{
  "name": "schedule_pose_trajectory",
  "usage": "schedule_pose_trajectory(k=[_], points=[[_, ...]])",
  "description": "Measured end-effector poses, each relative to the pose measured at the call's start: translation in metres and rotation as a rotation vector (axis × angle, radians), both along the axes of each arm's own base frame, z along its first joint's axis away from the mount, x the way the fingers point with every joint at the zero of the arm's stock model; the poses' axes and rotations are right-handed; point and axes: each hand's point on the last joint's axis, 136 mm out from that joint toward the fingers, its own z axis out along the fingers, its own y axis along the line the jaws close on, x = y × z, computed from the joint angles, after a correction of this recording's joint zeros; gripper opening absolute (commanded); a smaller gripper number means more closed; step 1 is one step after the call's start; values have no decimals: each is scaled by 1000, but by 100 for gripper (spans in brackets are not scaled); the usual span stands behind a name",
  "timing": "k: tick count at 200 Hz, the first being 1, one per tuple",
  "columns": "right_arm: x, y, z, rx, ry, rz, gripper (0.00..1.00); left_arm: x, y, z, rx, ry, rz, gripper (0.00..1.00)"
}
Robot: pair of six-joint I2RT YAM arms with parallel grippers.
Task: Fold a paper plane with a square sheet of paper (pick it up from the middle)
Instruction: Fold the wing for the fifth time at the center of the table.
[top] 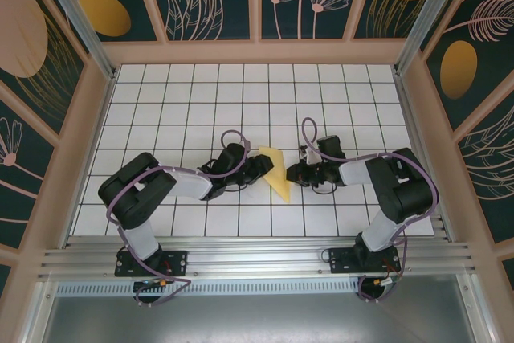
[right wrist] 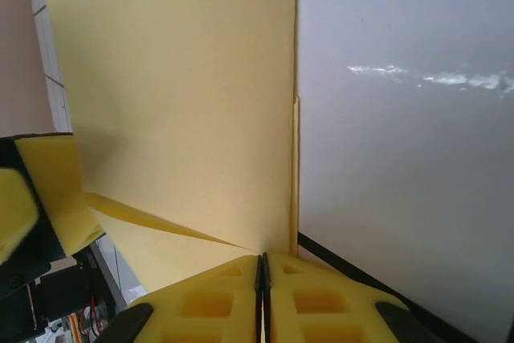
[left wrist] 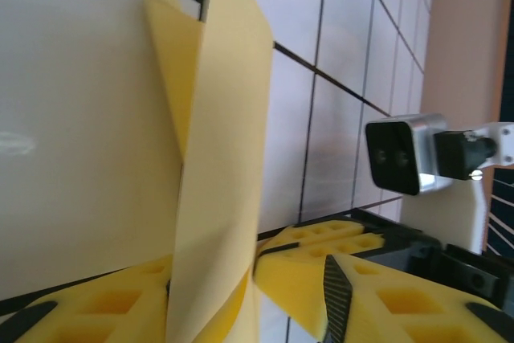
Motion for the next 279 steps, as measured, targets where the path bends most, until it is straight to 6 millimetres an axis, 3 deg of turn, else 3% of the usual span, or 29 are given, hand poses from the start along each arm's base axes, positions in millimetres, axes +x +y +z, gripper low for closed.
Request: schedule_pose_trajectory(k=[21, 57, 102, 127, 146, 179, 205, 231, 279], points=[[0, 0, 0, 2, 3, -2, 13, 1, -3, 5, -24, -9, -3, 40], [0, 0, 1, 10, 12, -8, 15, 0, -6, -2, -30, 1, -15, 18], [2, 0, 5, -13, -13, -19, 22, -1, -2, -8, -12, 10, -6, 4], [7, -10, 12, -73, -92, -65, 30, -1, 3, -14, 22, 20, 11, 2], [10, -16, 30, -105, -194, -98, 32, -1, 9, -16, 56, 24, 23, 1], [0, -5, 52, -161, -390, -77, 38, 1, 14, -15, 88, 17, 38, 1], [-26, 13, 45, -240, -530, 10, 40, 1, 14, -15, 96, 19, 42, 1], [-44, 14, 28, -324, -635, 65, 42, 2, 14, -14, 97, 19, 42, 1], [-49, 27, 33, -413, -850, 153, 45, 3, 13, -13, 95, 18, 42, 2]])
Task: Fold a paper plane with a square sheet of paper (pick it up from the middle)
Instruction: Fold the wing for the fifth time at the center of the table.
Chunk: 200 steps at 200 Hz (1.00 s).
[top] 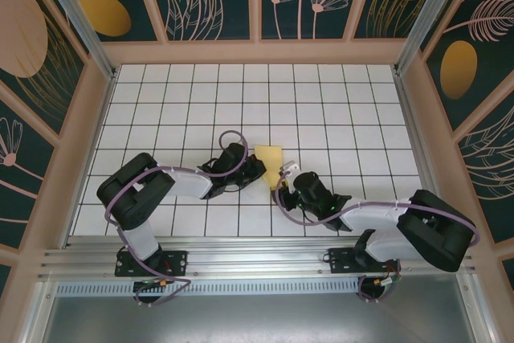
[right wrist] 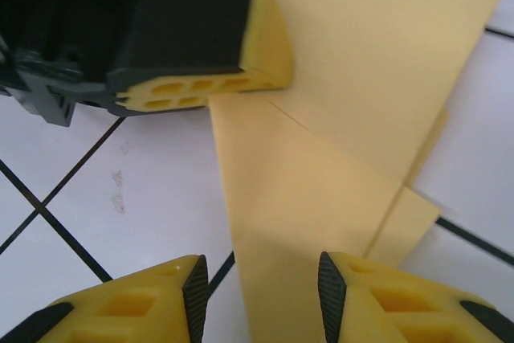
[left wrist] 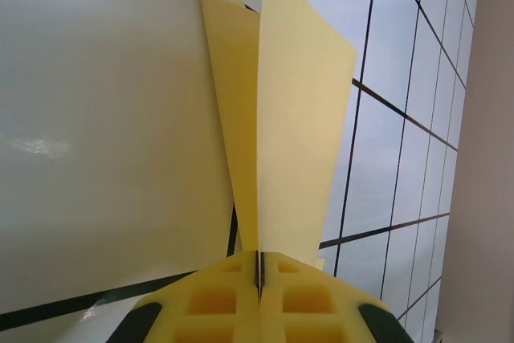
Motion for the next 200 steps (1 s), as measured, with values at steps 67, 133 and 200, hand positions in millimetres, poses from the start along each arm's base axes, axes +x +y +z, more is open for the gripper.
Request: schedule_pose_trajectory(k=[67, 133, 200], points=[[6, 7, -22, -222, -166, 46, 45, 4, -5, 7, -10, -12, -2, 3], [21, 6, -28, -329, -271, 20, 30, 5, -5, 8, -7, -14, -5, 3], [27, 4, -28, -363, -309, -2, 34, 4, -5, 6, 2, -7, -5, 4]])
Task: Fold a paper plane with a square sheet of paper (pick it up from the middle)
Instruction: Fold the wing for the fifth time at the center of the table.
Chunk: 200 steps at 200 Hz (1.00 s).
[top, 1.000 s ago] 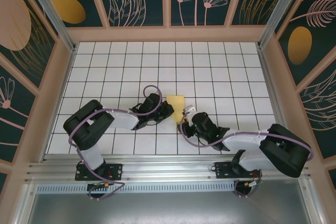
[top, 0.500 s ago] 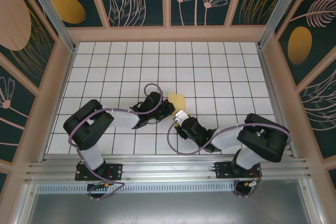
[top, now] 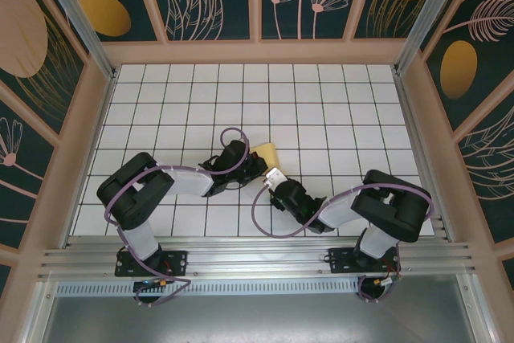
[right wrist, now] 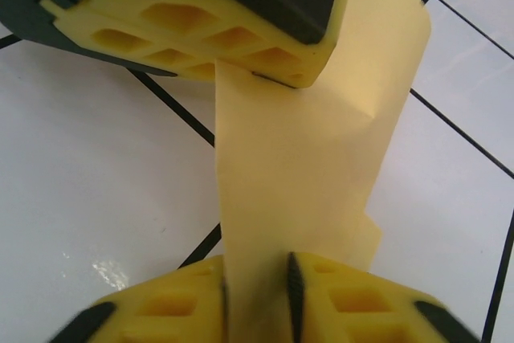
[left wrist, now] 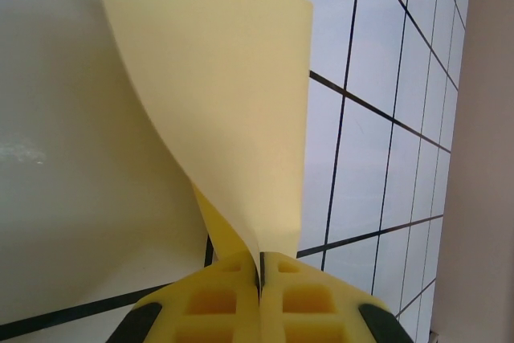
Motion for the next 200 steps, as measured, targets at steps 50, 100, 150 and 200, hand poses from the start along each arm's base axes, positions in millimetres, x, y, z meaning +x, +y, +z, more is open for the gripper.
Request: schedule_pose_trajectory(k=[50, 100, 150, 200], points=[[-2, 5, 3, -11, -27, 20, 35, 1, -1, 1, 4, 1, -2, 5], [4, 6, 2, -31, -68, 4, 25, 0, 0, -1, 13, 10, -2, 7], [8, 4, 3, -47, -89, -11, 8, -2, 2, -5, 32, 20, -5, 13], [9, 3, 4, -19, -78, -35, 0, 0, 9, -3, 76, 7, -1, 39]])
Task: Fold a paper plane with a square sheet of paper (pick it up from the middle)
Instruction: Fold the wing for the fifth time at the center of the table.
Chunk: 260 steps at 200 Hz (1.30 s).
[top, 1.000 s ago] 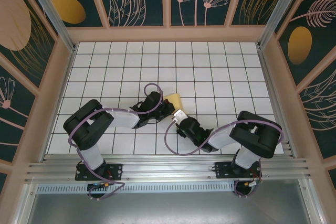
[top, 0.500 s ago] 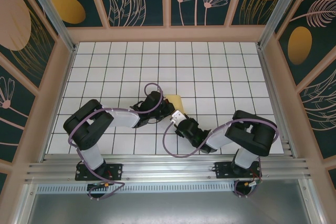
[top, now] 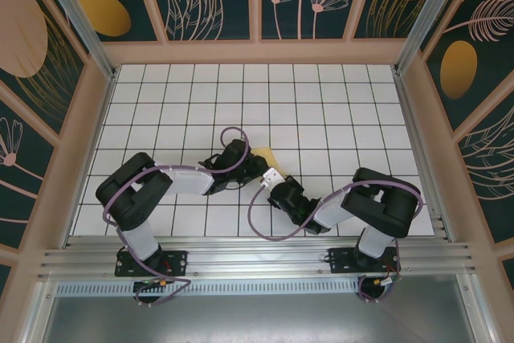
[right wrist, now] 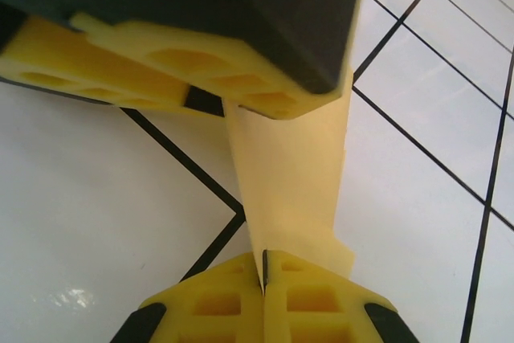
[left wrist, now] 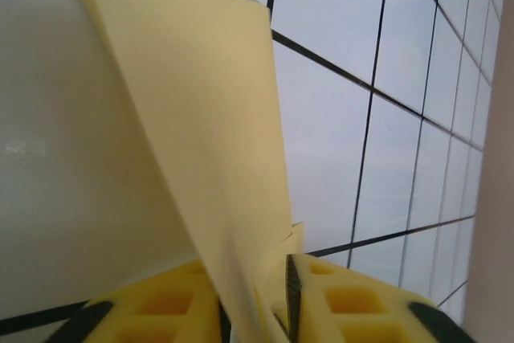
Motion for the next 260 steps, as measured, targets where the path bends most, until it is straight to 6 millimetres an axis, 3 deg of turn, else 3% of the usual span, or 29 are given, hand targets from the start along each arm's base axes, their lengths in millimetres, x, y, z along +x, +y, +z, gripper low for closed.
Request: schedule_pose_trajectory(k=[19, 34, 67, 103, 131, 198, 260], points=[[-1, 2, 2, 49, 27, -5, 0, 5, 10, 12, 10, -22, 31, 48], [0, 6, 6, 109, 58, -3, 0, 8, 23, 27, 14, -61, 65, 64], [1, 13, 15, 224, 135, 4, 0, 9, 56, 53, 29, -128, 159, 68], [3, 31, 20, 327, 248, 35, 0, 6, 73, 61, 55, -163, 202, 68], [4, 37, 22, 421, 345, 49, 0, 5, 78, 59, 66, -166, 213, 68], [-6, 46, 3, 561, 603, 55, 0, 2, 78, 54, 67, -157, 205, 67], [-2, 42, -4, 716, 794, -21, 0, -1, 68, 46, 38, -139, 164, 66]])
